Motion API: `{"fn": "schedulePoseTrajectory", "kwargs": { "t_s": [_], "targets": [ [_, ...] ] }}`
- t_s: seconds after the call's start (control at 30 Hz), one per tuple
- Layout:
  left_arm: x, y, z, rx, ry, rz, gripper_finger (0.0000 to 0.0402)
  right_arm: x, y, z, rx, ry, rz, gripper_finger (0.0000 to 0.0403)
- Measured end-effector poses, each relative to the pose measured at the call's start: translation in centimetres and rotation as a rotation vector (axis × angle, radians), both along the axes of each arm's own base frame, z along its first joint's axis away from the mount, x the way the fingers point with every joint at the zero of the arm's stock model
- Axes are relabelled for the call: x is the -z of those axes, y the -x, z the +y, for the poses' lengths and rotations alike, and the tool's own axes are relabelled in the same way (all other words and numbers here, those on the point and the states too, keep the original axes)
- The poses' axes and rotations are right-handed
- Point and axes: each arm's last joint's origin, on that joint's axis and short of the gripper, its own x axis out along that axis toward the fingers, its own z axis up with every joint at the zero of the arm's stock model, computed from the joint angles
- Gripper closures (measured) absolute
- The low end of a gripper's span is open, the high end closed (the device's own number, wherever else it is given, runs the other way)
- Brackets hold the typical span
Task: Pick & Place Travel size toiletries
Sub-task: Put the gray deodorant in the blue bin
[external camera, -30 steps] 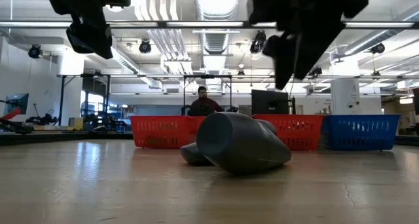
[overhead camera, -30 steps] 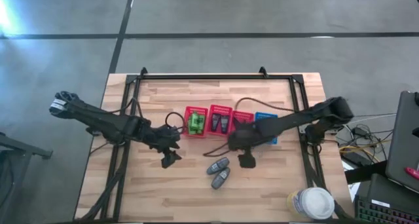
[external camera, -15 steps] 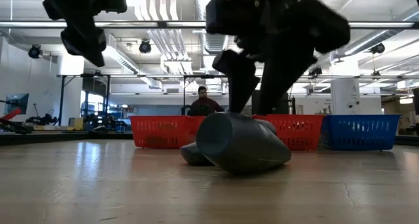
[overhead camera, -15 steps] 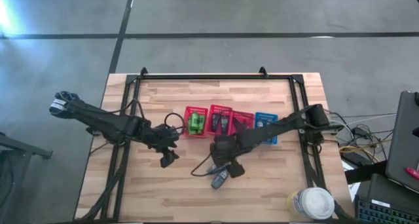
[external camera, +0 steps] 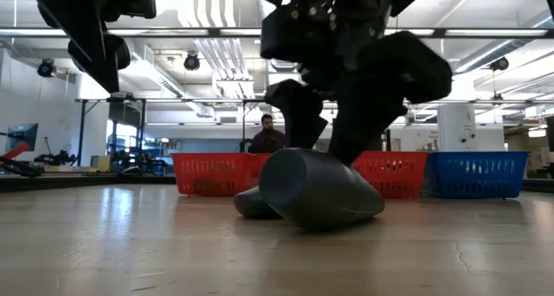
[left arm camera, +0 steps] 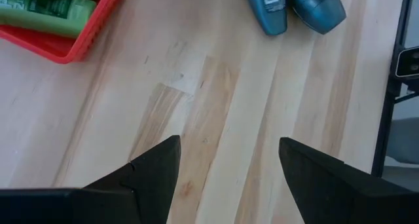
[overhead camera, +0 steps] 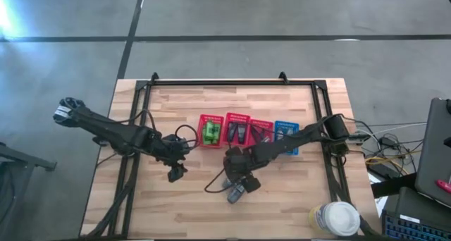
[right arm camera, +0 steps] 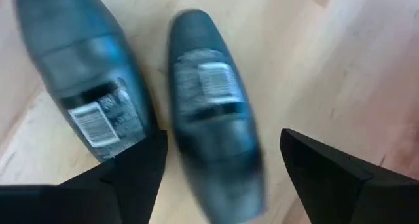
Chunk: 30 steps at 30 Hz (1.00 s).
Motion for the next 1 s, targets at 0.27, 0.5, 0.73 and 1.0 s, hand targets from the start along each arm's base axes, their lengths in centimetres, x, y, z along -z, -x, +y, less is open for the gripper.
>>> {"fn": "schedulePoseTrajectory", "kwargs": {
  "t_s": [0.27, 0.5, 0.73, 1.0],
  "targets": [
    [-0.7, 0.7, 0.3, -0.004, 0.004, -0.025, 0.0138, 1.5, 0.6, -0.1, -0.051, 0.013, 0.003, 0.0149],
    [-1.4, 1.4, 0.6, -0.032, -0.005, -0.066, 0.0138, 2.0, 1.2, -0.2, -0.024, 0.009, 0.035, 0.0196],
    [-1.8, 1.8, 0.8, -0.054, -0.011, -0.093, 0.0138, 0.5, 1.8, -0.4, 0.088, -0.017, 0.094, 0.0214],
    [-2.1, 2.1, 1.0, -0.076, -0.026, -0.110, 0.0138, -5.8, 5.2, -2.7, 0.584, -0.013, 0.047, 0.0214]
  ]
}}
